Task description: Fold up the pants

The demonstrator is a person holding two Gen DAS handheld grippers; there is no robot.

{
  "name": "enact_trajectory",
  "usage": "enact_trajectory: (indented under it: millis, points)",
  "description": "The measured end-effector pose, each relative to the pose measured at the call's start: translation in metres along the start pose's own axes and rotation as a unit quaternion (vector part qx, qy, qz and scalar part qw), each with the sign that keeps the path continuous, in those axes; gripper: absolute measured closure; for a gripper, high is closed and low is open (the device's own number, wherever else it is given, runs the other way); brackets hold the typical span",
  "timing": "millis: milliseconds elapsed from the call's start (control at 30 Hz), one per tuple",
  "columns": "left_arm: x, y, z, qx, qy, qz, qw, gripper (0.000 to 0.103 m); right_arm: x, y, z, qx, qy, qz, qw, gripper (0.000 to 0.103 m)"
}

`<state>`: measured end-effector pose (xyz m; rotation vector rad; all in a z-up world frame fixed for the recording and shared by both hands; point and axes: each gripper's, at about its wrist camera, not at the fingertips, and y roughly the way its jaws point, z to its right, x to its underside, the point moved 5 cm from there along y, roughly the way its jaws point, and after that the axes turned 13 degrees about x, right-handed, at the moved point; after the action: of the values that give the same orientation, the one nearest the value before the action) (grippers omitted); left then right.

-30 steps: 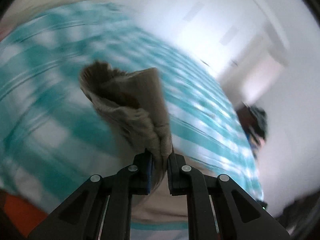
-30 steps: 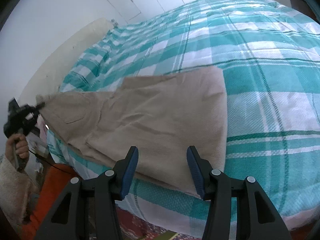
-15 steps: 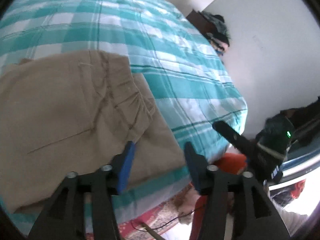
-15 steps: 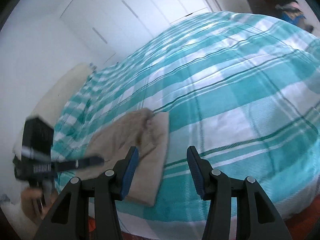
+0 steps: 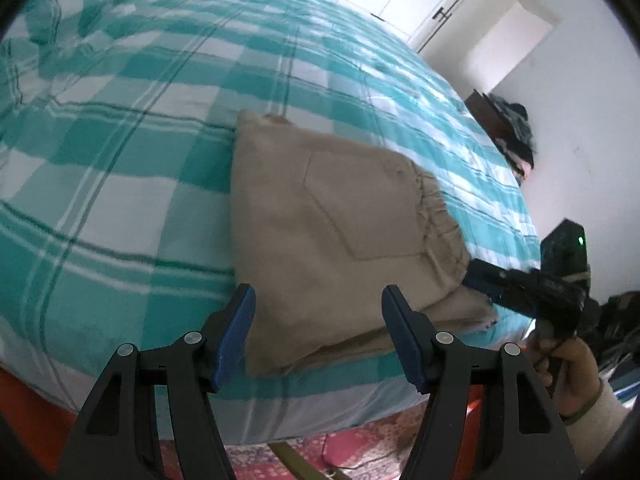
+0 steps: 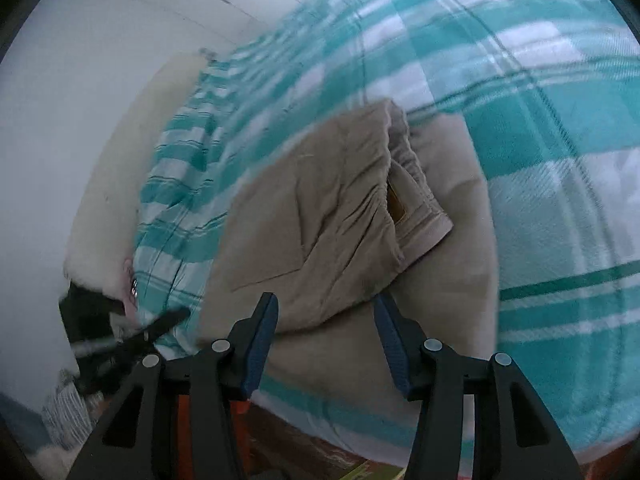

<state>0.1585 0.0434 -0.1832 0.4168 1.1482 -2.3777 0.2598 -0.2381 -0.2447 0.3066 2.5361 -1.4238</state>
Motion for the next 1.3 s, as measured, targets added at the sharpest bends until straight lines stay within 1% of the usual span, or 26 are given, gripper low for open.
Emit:
enact_trajectory:
  millis: [33, 67, 100, 167, 233, 267, 333, 367, 433, 467, 500, 533, 567, 600, 633, 700, 733, 800, 833, 867, 967, 1100, 1200, 1267, 1300]
  points:
    - [0.001, 0.001, 0.001, 0.001, 0.005, 0.0, 1.0, 0.036, -0.001, 0.004, 0.001, 0.012, 0.005, -0.003, 1.0, 0.069]
    - [0.002, 0.0, 0.004, 0.001, 0.013, 0.001, 0.9999, 0.036, -0.003, 0.007, 0.002, 0.039, 0.005, -0.001, 0.999, 0.083]
    - [0.002, -0.005, 0.003, 0.0, 0.019, 0.002, 0.9998, 0.036, -0.004, 0.007, 0.002, 0.059, 0.0, 0.003, 0.998, 0.085]
    - [-0.001, -0.009, 0.011, -0.001, 0.038, 0.012, 0.9992, 0.036, -0.01, 0.002, -0.005, 0.069, -0.02, 0.019, 0.997, 0.088]
    - [-0.004, -0.007, 0.021, 0.005, 0.058, 0.022, 0.9981, 0.034, -0.017, -0.017, -0.025, 0.076, -0.067, 0.058, 0.993, 0.089]
    - [-0.004, 0.0, 0.026, 0.005, 0.069, 0.017, 0.9974, 0.033, -0.024, -0.033, -0.039, 0.082, -0.103, 0.09, 0.987, 0.089]
    - [-0.002, 0.016, 0.028, -0.009, 0.086, -0.007, 0.9962, 0.033, -0.034, -0.043, -0.051, 0.089, -0.136, 0.114, 0.98, 0.09]
    - [0.001, 0.029, 0.029, -0.018, 0.099, -0.024, 0.9947, 0.033, -0.039, -0.038, -0.048, 0.099, -0.14, 0.11, 0.979, 0.09]
    - [0.008, 0.051, 0.028, -0.042, 0.115, -0.054, 0.991, 0.034, -0.04, -0.019, -0.024, 0.119, -0.123, 0.082, 0.982, 0.089]
    - [0.009, 0.055, 0.029, -0.044, 0.119, -0.057, 0.9903, 0.034, -0.036, -0.002, -0.008, 0.115, -0.099, 0.049, 0.987, 0.089]
    - [0.011, 0.056, 0.032, -0.043, 0.124, -0.057, 0.9897, 0.034, -0.032, 0.004, 0.001, 0.105, -0.079, 0.032, 0.991, 0.089]
    - [0.011, 0.057, 0.034, -0.041, 0.127, -0.058, 0.9893, 0.034, -0.028, 0.006, 0.011, 0.091, -0.059, 0.025, 0.994, 0.085]
    - [0.012, 0.058, 0.035, -0.041, 0.129, -0.06, 0.9889, 0.033, -0.025, 0.001, 0.018, 0.075, -0.039, 0.033, 0.996, 0.075]
    - [0.013, 0.059, 0.035, -0.043, 0.133, -0.061, 0.9884, 0.033, -0.024, -0.006, 0.022, 0.071, -0.028, 0.042, 0.996, 0.071]
    - [0.014, 0.06, 0.036, -0.045, 0.135, -0.061, 0.9879, 0.033, -0.022, -0.014, 0.026, 0.054, -0.014, 0.047, 0.997, 0.064]
    - [0.014, 0.061, 0.036, -0.047, 0.136, -0.06, 0.9877, 0.032, -0.019, -0.022, 0.029, 0.011, 0.009, 0.038, 0.999, 0.061]
    - [0.014, 0.061, 0.036, -0.049, 0.137, -0.06, 0.9875, 0.032, -0.016, -0.02, 0.032, -0.005, 0.019, 0.022, 1.0, 0.06]
    - [0.015, 0.062, 0.037, -0.052, 0.139, -0.061, 0.987, 0.032, -0.013, -0.012, 0.033, -0.006, 0.022, 0.002, 1.0, 0.06]
    - [0.015, 0.062, 0.037, -0.055, 0.139, -0.061, 0.9868, 0.032, -0.013, -0.008, 0.034, -0.001, 0.023, -0.002, 1.0, 0.057]
    - [0.015, 0.062, 0.038, -0.057, 0.14, -0.062, 0.9865, 0.032, -0.015, -0.005, 0.035, 0.004, 0.023, -0.003, 1.0, 0.051]
    - [0.016, 0.063, 0.04, -0.066, 0.147, -0.065, 0.9847, 0.032, -0.026, 0.001, 0.041, -0.001, 0.042, -0.005, 0.999, 0.04]
    - [0.018, 0.064, 0.041, -0.069, 0.151, -0.066, 0.9839, 0.032, -0.034, 0.006, 0.039, 0.004, 0.047, -0.011, 0.999, 0.039]
    - [0.019, 0.065, 0.042, -0.073, 0.156, -0.067, 0.9828, 0.031, -0.04, 0.008, 0.039, 0.012, 0.048, -0.007, 0.999, 0.039]
    - [0.019, 0.065, 0.041, -0.074, 0.158, -0.067, 0.9823, 0.031, -0.046, 0.01, 0.043, 0.007, 0.061, -0.008, 0.998, 0.039]
    - [0.02, 0.065, 0.041, -0.074, 0.158, -0.067, 0.9824, 0.031, -0.047, 0.012, 0.046, 0.002, 0.069, -0.013, 0.998, 0.037]
